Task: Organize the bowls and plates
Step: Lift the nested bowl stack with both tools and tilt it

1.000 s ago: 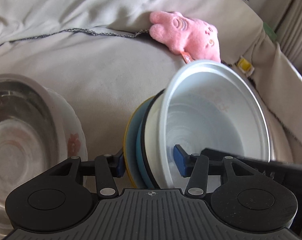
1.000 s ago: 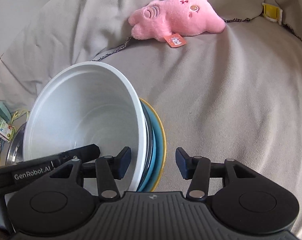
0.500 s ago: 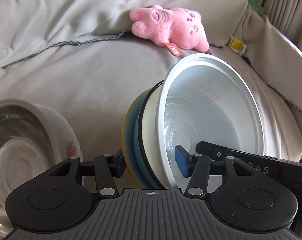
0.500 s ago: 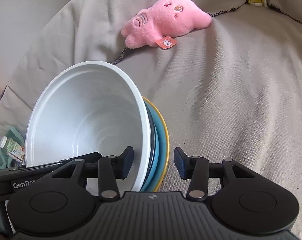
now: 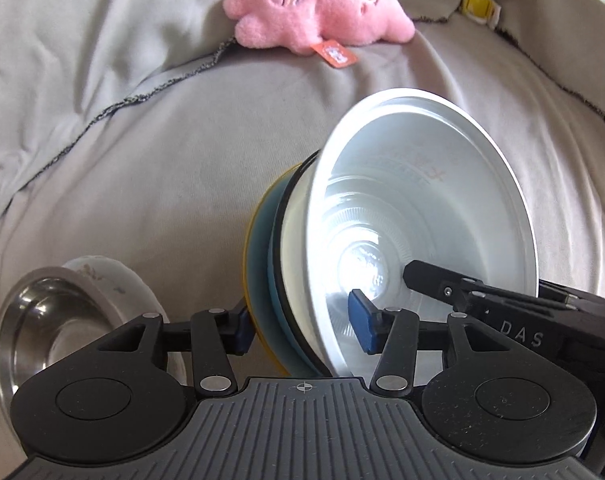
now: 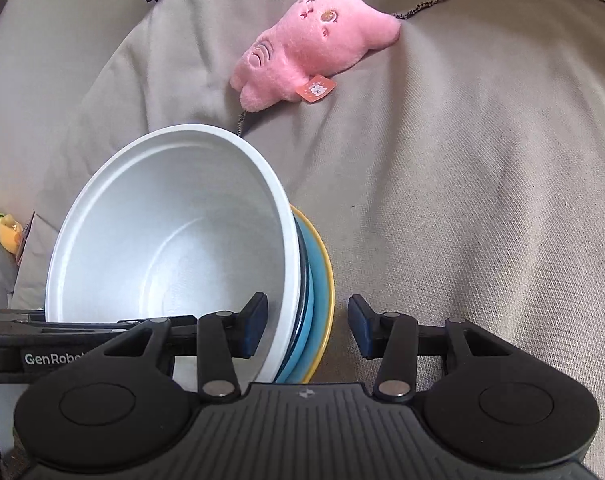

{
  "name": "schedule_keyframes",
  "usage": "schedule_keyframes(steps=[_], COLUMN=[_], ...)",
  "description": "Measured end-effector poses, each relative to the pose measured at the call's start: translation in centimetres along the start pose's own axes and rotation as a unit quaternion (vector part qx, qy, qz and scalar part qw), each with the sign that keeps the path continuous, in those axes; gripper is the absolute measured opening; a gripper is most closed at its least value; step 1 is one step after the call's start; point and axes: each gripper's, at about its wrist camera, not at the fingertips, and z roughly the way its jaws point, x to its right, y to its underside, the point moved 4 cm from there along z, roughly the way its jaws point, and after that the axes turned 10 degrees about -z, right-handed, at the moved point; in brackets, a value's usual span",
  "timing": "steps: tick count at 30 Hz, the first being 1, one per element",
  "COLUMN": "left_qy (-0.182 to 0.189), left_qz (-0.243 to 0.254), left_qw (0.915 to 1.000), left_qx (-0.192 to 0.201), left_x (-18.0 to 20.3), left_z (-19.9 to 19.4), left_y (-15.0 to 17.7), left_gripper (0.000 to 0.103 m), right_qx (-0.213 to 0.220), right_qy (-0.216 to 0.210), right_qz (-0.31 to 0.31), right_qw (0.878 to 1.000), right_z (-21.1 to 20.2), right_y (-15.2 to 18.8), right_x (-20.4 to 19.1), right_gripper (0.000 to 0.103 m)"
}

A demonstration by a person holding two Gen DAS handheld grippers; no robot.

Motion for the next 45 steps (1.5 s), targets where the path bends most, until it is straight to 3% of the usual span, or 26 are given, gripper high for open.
schedule_keyframes(steps=[3, 8, 13, 20, 32, 41, 45], left_qy=[-0.023, -0.065, -0.089, -0.073, -0.061, -0.006, 0.017], left_qz=[0.015, 0.068, 0.085, 0.083, 0.084, 0.045, 0.012], left_qw=[0.9994, 0.9955, 0.9923, 0.9937, 0.9943, 0.9982, 0.9983], left_qx=[-0.021, -0.008, -0.018, -0.022, -0.025, -0.038, -0.054], left_x=[1.0, 3.4, 4.3, 3.8, 3.4, 0.7, -0.7], left_z=[0.2, 0.1, 0.4, 0.4, 0.8, 1.3, 1.7], left_y=[-0.9, -1.2, -0.9, -0.8, -1.1, -1.4, -1.2], left_gripper=[0.051, 0.051, 0.055, 0.055, 0.057, 0.057, 0.057], right_qx=[0.000, 0.001, -0.003, 0.002, -0.004, -0.032, -0.057], right_qy=[-0.001, 0.005, -0.003, 0.006, -0.005, 0.018, -0.028], right_qz=[0.003, 0.003, 0.016, -0.005, 0.010, -0.017, 0.000], right_qw=[1.000, 1.000, 1.000, 1.000, 1.000, 0.999, 0.998], right_z=[0.0, -0.2, -0.2, 0.0, 0.4, 0.9, 1.4], right_y=[0.1, 0.4, 0.6, 0.6, -0.1, -1.3, -1.3], right_x=[0.2, 0.4, 0.9, 0.3, 0.6, -1.1, -0.7], right_gripper=[0.043, 0.040, 0.039, 0.039, 0.042, 0.044, 0.044])
